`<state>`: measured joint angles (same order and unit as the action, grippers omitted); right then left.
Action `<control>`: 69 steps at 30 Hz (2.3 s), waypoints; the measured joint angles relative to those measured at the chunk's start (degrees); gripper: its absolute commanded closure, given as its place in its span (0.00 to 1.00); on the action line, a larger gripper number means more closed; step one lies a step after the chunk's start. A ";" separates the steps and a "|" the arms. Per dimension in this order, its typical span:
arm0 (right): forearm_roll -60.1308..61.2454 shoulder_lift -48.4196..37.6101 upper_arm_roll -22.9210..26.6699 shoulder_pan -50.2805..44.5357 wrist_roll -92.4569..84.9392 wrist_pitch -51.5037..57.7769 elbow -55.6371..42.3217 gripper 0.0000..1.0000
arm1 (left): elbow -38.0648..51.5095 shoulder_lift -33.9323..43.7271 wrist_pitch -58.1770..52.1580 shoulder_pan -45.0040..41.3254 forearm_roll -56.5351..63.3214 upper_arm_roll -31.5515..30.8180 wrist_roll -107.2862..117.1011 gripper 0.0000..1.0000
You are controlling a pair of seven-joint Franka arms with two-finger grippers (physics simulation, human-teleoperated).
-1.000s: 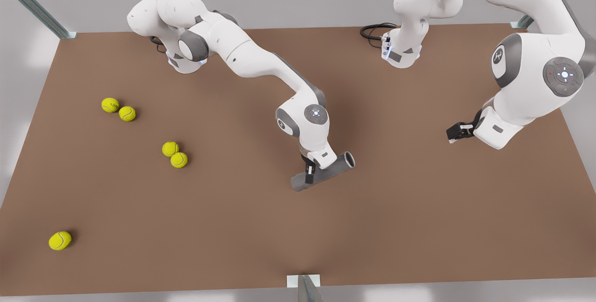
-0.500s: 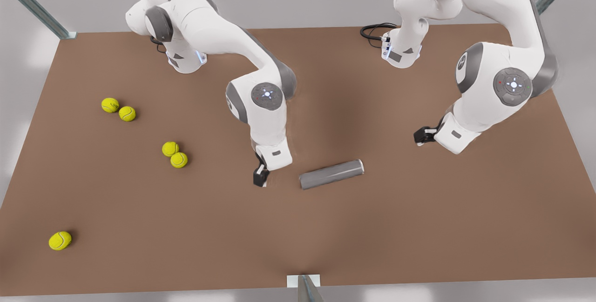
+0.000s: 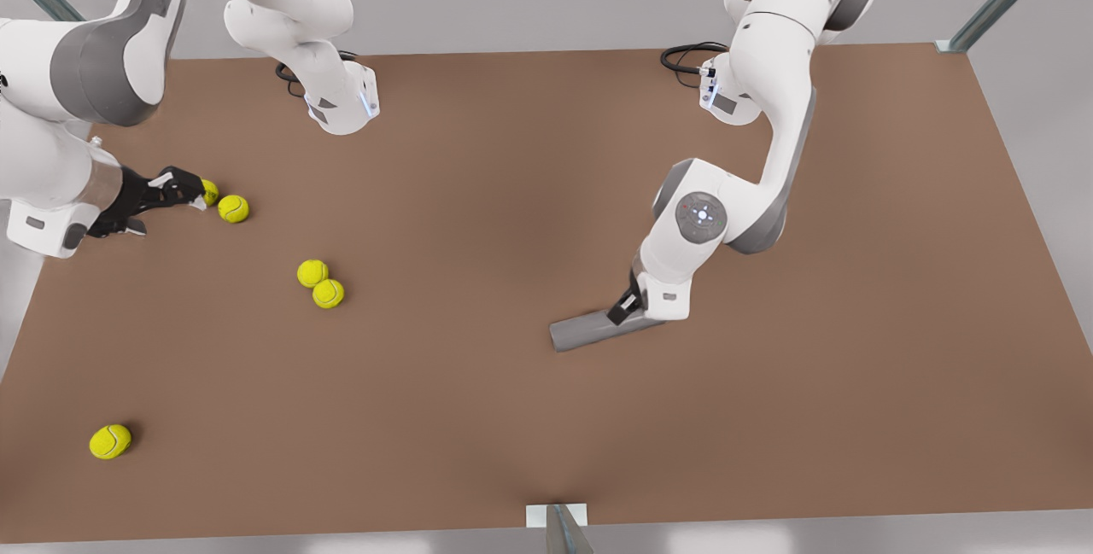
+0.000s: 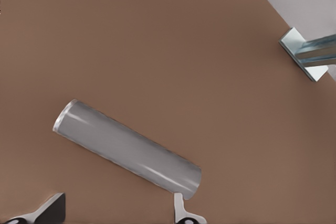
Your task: Put the tennis tube upright
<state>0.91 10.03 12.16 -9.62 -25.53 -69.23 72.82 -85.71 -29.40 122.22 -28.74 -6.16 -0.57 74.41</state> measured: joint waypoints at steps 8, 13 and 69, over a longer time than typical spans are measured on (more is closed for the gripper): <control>-3.94 2.80 -5.14 2.57 10.98 -4.49 5.14 0.00 | -14.97 8.77 10.12 0.32 -11.07 2.16 13.57 0.00; -5.40 0.67 -4.51 2.66 15.80 -5.19 3.54 0.00 | -16.67 10.76 2.74 0.89 -34.19 13.20 0.78 0.00; -9.79 4.79 -3.74 0.44 30.71 -2.17 0.96 0.00 | -28.02 -8.37 -19.94 8.78 -81.85 17.43 -144.74 0.18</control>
<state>-8.88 14.81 8.42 -9.18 5.19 -71.40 73.78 -113.72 -37.76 102.28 -19.96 -88.01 16.86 -70.33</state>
